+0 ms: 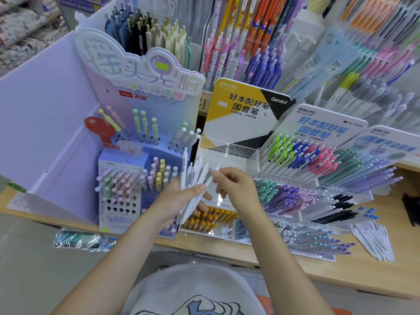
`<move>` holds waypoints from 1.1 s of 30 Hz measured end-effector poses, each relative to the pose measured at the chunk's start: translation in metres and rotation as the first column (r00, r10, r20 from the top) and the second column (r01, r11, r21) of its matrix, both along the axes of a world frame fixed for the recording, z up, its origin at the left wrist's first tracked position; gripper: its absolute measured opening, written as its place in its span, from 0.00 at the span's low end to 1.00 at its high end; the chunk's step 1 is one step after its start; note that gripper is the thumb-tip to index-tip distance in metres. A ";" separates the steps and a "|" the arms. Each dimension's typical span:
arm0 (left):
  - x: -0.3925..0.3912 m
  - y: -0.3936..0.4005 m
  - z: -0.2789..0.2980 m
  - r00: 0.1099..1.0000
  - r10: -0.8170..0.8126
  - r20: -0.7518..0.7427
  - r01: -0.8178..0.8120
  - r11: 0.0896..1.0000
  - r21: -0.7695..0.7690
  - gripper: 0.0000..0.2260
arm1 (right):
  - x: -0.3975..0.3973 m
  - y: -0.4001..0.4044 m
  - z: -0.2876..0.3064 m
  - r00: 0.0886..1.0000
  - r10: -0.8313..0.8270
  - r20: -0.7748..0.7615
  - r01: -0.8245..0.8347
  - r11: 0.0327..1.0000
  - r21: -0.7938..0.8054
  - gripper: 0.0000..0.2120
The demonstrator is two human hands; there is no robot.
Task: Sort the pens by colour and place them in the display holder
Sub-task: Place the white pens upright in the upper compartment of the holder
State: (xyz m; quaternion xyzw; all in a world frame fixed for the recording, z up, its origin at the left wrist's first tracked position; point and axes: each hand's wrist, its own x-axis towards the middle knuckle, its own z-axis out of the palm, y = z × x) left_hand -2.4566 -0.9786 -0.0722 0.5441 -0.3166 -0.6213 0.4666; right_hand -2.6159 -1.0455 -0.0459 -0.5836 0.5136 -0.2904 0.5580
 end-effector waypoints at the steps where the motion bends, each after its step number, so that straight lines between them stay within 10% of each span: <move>1: 0.000 -0.001 -0.001 1.000 0.013 -0.013 -0.013 1.000 0.025 0.09 | -0.003 -0.001 0.000 0.997 -0.054 0.053 0.054 0.999 0.006 0.07; 9: 0.012 0.003 -0.014 0.996 0.078 0.051 -0.080 0.995 0.051 0.10 | -0.036 -0.019 -0.002 0.917 -0.359 0.175 0.378 0.921 -0.091 0.08; 26: 0.013 0.001 -0.017 0.994 0.110 -0.010 -0.108 0.991 0.077 0.12 | -0.005 -0.023 -0.050 0.936 -0.140 -0.324 -0.081 0.809 -0.583 0.08; 33: 0.008 -0.002 -0.009 0.993 0.113 -0.030 -0.111 0.992 0.056 0.17 | 0.002 -0.026 -0.042 0.899 -0.114 -0.424 -0.137 0.845 -0.517 0.10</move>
